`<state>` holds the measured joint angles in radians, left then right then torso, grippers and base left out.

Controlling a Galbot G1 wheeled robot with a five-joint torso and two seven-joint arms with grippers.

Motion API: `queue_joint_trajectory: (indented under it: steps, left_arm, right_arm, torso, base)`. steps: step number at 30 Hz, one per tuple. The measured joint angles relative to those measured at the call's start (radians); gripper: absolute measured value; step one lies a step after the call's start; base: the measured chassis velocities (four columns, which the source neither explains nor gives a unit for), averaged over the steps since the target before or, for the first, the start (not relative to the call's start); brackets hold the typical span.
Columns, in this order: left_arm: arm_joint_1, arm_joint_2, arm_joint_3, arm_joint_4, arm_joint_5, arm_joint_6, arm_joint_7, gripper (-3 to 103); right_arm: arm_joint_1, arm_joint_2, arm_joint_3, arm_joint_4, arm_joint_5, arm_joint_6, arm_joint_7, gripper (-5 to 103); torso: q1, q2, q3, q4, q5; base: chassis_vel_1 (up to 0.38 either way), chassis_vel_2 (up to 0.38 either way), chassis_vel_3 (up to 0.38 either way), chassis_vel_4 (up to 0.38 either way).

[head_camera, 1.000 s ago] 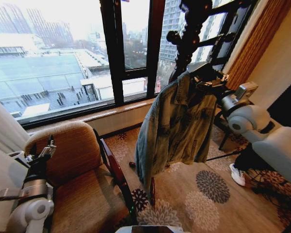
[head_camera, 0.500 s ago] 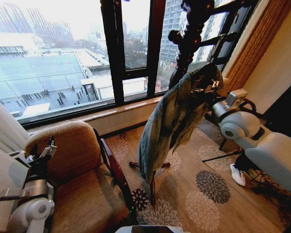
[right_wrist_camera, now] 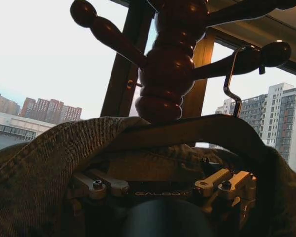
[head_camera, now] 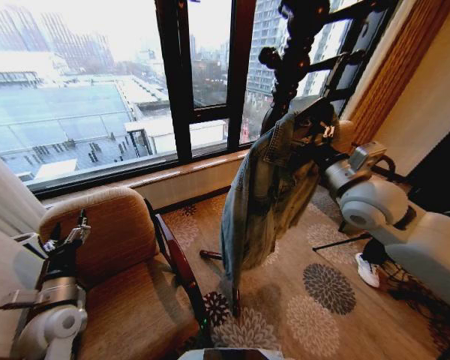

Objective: Pick up the clothes from the bed and hang them on the clothes hanger.

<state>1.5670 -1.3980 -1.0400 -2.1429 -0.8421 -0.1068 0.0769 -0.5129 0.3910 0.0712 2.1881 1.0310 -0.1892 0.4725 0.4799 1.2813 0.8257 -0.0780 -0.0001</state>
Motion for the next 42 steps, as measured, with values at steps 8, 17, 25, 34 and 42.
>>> queue_joint_trajectory:
  steps: [8, 17, 25, 34, 42]
  left_arm:
    - [0.005, 0.001, -0.008, -0.004, -0.003, 0.0, 0.0, 100]
    - [0.007, 0.001, -0.009, -0.006, -0.006, 0.0, 0.001, 100]
    - [0.01, -0.003, -0.01, -0.01, -0.007, 0.0, 0.001, 100]
    - [0.018, -0.007, -0.012, -0.021, -0.008, -0.002, 0.001, 100]
    - [0.041, -0.002, -0.026, -0.055, -0.009, -0.003, 0.001, 100]
  right_arm:
    - [-0.004, -0.019, 0.008, 0.025, 0.007, -0.032, 0.042, 100]
    - [-0.018, -0.05, 0.035, 0.09, 0.047, -0.109, 0.145, 100]
    - [-0.032, -0.061, 0.044, 0.146, 0.087, -0.15, 0.217, 100]
    - [-0.003, -0.048, 0.037, 0.189, 0.14, 0.002, 0.1, 100]
    - [-0.027, 0.141, 0.031, -0.157, 0.06, 0.352, -0.21, 100]
  torso:
    - [0.0, 0.0, 0.0, 0.0, 0.0]
    - [0.0, 0.0, 0.0, -0.0001, 0.0]
    - [0.0, 0.0, 0.0, 0.0, 0.0]
    - [0.0, 0.0, 0.0, 0.0, -0.0002]
    - [0.0, 0.0, 0.0, 0.0, -0.0002]
  base:
    - [0.0, 0.0, 0.0, 0.0]
    - [0.0, 0.0, 0.0, 0.0]
    - [0.0, 0.0, 0.0, 0.0]
    - [0.0, 0.0, 0.0, 0.0]
    - [0.0, 0.0, 0.0, 0.0]
